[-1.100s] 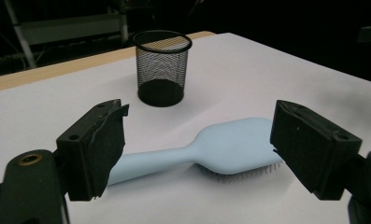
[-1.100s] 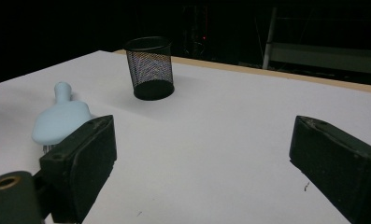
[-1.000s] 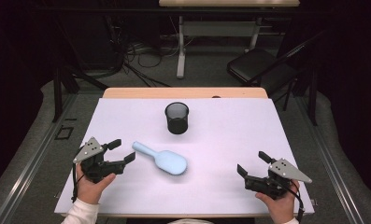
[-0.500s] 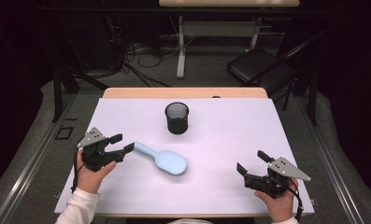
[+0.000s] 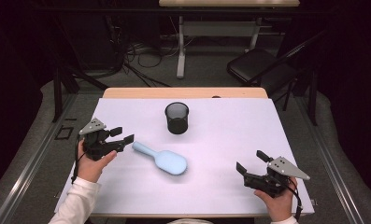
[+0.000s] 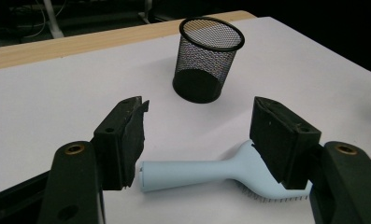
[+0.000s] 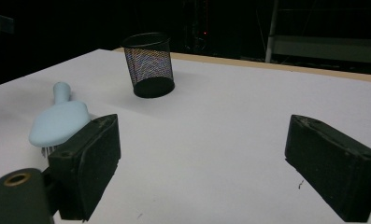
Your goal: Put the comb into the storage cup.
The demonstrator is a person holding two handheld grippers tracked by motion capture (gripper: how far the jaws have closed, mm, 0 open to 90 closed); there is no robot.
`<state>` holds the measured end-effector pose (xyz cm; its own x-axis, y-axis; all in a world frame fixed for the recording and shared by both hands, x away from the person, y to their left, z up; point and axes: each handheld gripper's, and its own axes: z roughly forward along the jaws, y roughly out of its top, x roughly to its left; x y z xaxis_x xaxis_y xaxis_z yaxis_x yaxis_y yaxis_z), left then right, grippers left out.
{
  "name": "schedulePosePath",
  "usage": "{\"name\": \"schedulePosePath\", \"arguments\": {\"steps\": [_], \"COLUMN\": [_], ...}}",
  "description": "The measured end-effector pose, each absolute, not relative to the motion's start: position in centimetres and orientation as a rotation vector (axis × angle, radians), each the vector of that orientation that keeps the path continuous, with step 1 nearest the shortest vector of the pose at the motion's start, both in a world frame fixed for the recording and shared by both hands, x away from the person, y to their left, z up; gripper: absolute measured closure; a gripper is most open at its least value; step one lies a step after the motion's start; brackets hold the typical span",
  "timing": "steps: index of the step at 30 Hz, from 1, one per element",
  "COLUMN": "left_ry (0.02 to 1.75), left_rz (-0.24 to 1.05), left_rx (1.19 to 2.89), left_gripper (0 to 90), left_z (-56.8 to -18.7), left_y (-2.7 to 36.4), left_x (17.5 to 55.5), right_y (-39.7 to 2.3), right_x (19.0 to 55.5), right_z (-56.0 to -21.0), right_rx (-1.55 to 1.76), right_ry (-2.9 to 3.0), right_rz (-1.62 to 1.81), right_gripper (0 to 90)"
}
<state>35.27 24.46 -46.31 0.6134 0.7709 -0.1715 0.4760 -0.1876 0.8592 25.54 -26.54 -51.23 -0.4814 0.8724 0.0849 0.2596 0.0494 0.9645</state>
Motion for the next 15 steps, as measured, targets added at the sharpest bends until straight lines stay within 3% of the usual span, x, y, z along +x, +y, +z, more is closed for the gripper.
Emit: {"name": "schedulePosePath", "arguments": {"steps": [5, 15], "left_ry": [1.051, 1.113], "left_rz": [0.347, 0.327], "left_rx": [1.868, 1.899], "left_gripper": [44.1, 50.3], "left_z": [-46.3, -45.9], "left_y": [24.3, 24.3], "left_x": [36.1, 38.2], "right_y": [-26.4, -26.3], "right_x": [25.6, 25.7], "right_z": [-51.3, -51.4], "right_rx": [1.135, 1.126], "right_ry": [1.797, 1.807], "right_rz": [1.447, 1.442], "right_gripper": [10.8, 10.8]}}
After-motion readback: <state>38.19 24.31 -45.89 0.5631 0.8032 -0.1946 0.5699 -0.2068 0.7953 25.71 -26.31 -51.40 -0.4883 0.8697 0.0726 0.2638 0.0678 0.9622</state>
